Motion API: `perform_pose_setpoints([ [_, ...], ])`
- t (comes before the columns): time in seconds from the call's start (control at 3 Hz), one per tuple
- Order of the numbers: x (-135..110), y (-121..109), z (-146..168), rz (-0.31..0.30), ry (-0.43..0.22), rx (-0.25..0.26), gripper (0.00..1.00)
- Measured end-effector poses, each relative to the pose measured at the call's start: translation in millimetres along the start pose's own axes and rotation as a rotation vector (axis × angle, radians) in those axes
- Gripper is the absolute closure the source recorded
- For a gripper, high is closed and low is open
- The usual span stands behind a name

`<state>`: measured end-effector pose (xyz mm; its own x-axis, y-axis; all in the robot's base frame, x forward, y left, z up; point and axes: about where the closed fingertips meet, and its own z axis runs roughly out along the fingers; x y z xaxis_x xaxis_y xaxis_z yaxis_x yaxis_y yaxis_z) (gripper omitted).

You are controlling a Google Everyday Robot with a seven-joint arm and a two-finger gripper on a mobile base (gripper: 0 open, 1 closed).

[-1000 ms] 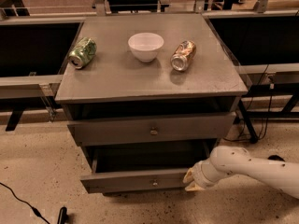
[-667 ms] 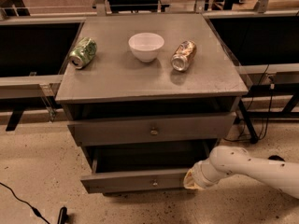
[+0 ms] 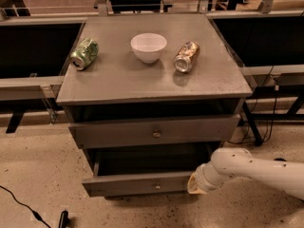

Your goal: Close middle drawer

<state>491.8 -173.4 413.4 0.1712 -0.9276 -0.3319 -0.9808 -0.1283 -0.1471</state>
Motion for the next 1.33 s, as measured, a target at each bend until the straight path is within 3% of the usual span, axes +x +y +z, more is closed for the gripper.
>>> perform_pose_setpoints([
  [0.33,2.3,11.6,-5.5,0.033,0.071,-0.045,1.0],
  [0.67,8.1,12.9,-7.3,0.075,0.086,-0.042,1.0],
  [1.0,18.7,3.4,-5.2,0.099,0.045,-0.004,0.82],
  [1.33,28.0,-10.7,-2.1,0.099,0.024,0.023,0.59],
])
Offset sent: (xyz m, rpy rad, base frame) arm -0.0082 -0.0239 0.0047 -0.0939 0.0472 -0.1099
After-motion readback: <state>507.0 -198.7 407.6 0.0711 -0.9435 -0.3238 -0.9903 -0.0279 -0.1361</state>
